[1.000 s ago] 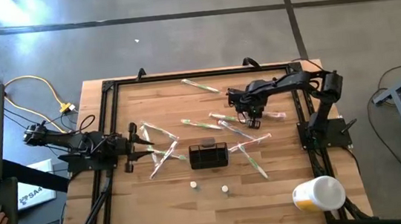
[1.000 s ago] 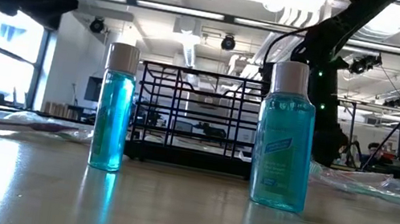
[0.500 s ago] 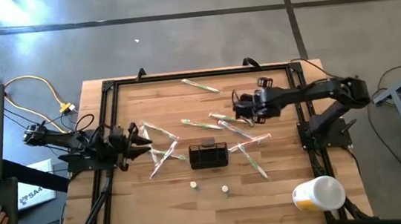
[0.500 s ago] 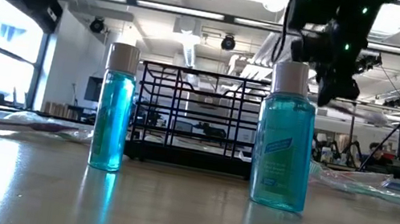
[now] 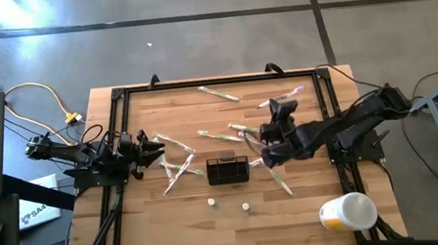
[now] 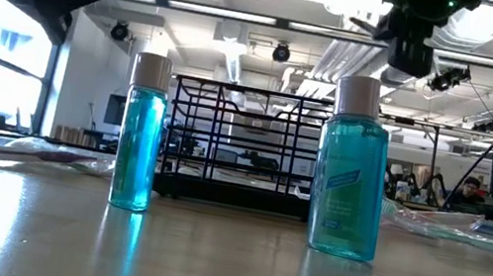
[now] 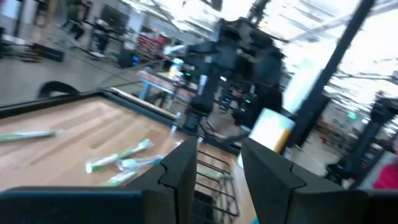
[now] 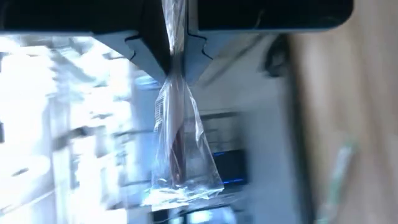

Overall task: Pick & Place toothbrushing station
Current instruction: Put the violet toothbrush into the wire organizer

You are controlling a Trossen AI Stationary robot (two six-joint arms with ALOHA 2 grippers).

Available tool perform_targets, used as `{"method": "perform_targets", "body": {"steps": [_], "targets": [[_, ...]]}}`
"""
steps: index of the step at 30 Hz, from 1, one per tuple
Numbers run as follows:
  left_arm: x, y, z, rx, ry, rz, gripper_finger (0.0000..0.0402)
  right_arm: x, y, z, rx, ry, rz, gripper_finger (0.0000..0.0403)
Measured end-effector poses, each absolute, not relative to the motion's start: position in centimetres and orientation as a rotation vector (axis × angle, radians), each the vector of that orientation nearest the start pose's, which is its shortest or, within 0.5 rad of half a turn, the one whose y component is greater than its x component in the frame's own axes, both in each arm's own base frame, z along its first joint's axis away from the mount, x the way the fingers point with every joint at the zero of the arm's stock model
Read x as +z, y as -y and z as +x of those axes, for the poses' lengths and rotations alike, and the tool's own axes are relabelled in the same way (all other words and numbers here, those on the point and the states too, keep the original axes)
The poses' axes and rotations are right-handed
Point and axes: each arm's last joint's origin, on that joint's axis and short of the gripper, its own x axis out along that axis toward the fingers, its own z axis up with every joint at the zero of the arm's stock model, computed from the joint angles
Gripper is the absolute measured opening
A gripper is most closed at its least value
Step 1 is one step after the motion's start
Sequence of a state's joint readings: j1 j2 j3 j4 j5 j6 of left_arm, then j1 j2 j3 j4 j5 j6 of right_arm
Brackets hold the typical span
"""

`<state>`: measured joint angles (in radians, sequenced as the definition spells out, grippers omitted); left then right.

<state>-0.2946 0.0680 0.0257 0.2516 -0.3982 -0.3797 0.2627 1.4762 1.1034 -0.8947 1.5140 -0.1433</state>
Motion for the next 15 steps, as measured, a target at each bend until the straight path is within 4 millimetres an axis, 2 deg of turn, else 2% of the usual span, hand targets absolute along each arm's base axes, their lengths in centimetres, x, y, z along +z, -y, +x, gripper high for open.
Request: {"method": "perform_targets", "body": {"steps": [6,10,15], "targets": [[20.0,1.6,9.3,0.046,0.310,-0.501,0.0125,26.3,-5.8,29.2,-1.011,-0.956,-1.291,0.0016],[20.5,1.6,9.3,0.047,0.320,-0.505,0.0125,25.7,-6.3,30.6,-0.971,-1.012,-1.365,0.0016],[21.4,1.7,9.4,0.048,0.321,-0.504,0.0125,25.8,-6.5,31.3,-0.868,-0.986,-1.329,0.0016]]}}
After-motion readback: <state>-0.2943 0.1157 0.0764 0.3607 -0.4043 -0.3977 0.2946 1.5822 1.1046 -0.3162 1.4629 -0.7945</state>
